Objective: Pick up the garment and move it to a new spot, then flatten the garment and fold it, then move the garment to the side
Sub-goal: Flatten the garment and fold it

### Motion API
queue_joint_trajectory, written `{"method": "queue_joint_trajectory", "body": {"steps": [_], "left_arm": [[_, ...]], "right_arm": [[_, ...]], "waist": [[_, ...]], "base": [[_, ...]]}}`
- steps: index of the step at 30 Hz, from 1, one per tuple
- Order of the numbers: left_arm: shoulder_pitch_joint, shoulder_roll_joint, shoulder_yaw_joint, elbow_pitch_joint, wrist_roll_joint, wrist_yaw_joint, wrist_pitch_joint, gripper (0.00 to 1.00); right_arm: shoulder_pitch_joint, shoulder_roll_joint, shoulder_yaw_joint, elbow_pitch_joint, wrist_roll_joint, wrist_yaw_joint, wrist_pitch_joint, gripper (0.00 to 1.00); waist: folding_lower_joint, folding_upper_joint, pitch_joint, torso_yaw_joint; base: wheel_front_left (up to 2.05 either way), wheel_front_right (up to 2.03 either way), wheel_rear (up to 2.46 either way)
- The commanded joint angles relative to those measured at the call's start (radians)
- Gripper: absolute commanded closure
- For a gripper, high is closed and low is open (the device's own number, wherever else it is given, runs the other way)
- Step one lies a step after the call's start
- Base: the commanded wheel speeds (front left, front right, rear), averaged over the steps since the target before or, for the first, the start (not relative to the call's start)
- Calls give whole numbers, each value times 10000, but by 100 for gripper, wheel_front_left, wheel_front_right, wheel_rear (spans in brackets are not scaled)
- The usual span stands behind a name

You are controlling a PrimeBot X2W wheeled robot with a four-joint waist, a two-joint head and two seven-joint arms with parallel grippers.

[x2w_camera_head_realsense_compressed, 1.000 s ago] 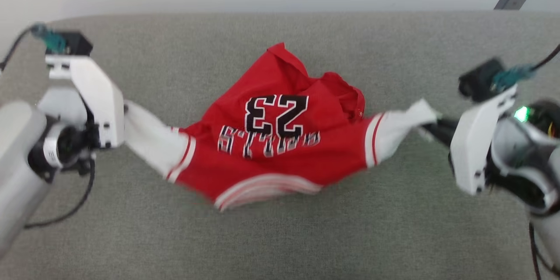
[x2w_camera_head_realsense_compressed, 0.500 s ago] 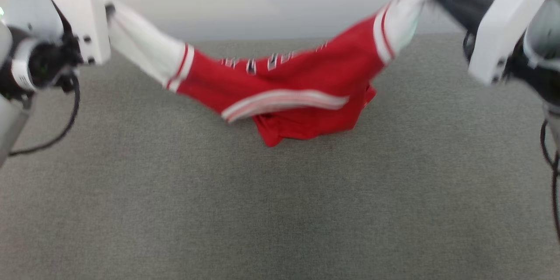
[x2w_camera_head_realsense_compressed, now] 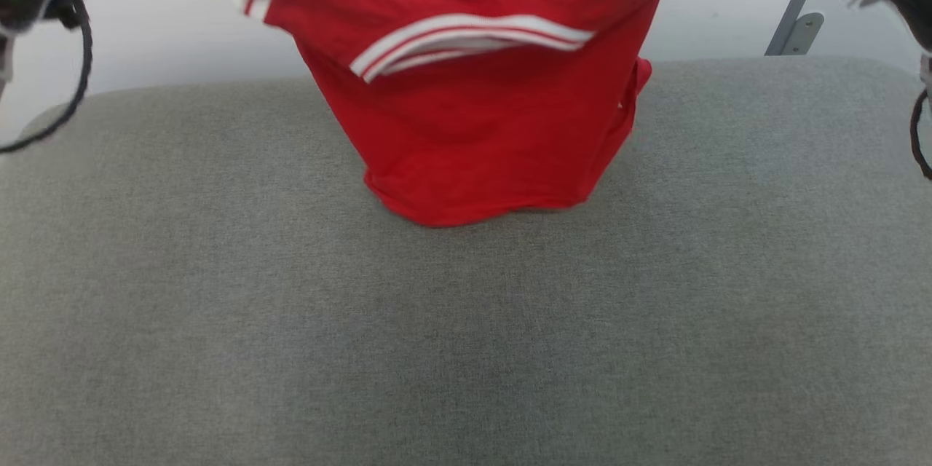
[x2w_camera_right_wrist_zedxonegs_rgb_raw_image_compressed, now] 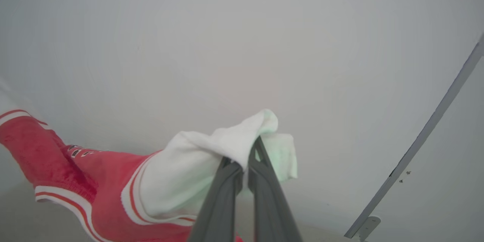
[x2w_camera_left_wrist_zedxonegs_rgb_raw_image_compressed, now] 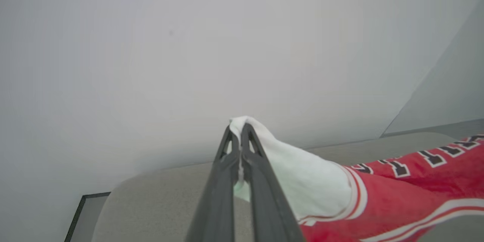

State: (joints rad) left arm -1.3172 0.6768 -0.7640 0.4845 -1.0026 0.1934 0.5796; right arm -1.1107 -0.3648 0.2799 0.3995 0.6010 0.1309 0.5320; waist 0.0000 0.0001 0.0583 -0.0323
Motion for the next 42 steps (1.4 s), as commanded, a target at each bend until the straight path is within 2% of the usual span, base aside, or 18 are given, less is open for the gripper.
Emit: {"method": "queue_joint_trajectory", "body": {"steps": [1, 10, 18, 23, 24, 27, 30, 32, 35, 38, 40, 42], "left_arm": [[-284, -43, 67, 144, 108, -42, -178, 100], [-1063, -500, 204, 904, 405, -423, -1199, 100], [-2525, -1201, 310, 1978, 1010, -773, -2637, 100], [-3832, -1612, 286, 2717, 1768, -889, -4193, 100], [-3832, -1612, 286, 2717, 1768, -889, -4193, 100], [-4486, -1871, 384, 3196, 2072, -860, -5317, 100], [-5137, -2090, 437, 3597, 2456, -875, -6576, 100], [-5300, -2213, 477, 3868, 2581, -957, -7402, 100], [-5022, -2384, 311, 4480, 2675, -1279, -7846, 100], [-4641, -2507, 308, 5133, 2471, -1535, -7908, 100], [-4249, -2662, 239, 5537, 2320, -1734, -7764, 100], [-3809, -2770, 168, 5951, 2182, -1927, -7366, 100]], "right_arm": [[-251, 40, 28, 216, -137, -3, -184, 100], [-1225, 376, -222, 1529, -821, -3, -1461, 100], [-2768, 761, -396, 3045, -1984, -3, -3472, 100], [-3958, 900, -574, 3955, -3034, -3, -5498, 100], [-3958, 900, -574, 3955, -3034, -3, -5498, 100], [-4564, 928, -740, 4486, -3851, -3, -6939, 100], [-5179, 942, -1020, 4937, -4779, -3, -7765, 100], [-5272, 993, -1192, 5138, -5377, -3, -7916, 100], [-4995, 1231, -1264, 5538, -5856, -3, -7960, 100], [-4706, 1386, -1173, 6142, -5855, -3, -7970, 100], [-4426, 1638, -1241, 6670, -5311, -3, -7933, 100], [-4110, 1746, -871, 7104, -5076, -5, -7665, 100]], "waist": [[0, -1, 31, -1], [0, -1, 753, -19], [0, -1, 2411, -18], [0, -1, 3477, 28], [0, -1, 3477, 28], [0, -1, 4018, 82], [0, -1, 4517, 174], [0, -1, 4802, 248], [0, -1, 5051, 383], [0, -1, 5086, 497], [0, -1, 5004, 594], [0, -1, 4870, 683]], "base": [[0, 0, 0], [0, 0, 0], [0, 0, 0], [0, 0, 0], [0, 0, 0], [0, 0, 0], [0, 0, 0], [0, 0, 0], [0, 0, 0], [0, 0, 0], [0, 0, 0], [0, 0, 0]]}}
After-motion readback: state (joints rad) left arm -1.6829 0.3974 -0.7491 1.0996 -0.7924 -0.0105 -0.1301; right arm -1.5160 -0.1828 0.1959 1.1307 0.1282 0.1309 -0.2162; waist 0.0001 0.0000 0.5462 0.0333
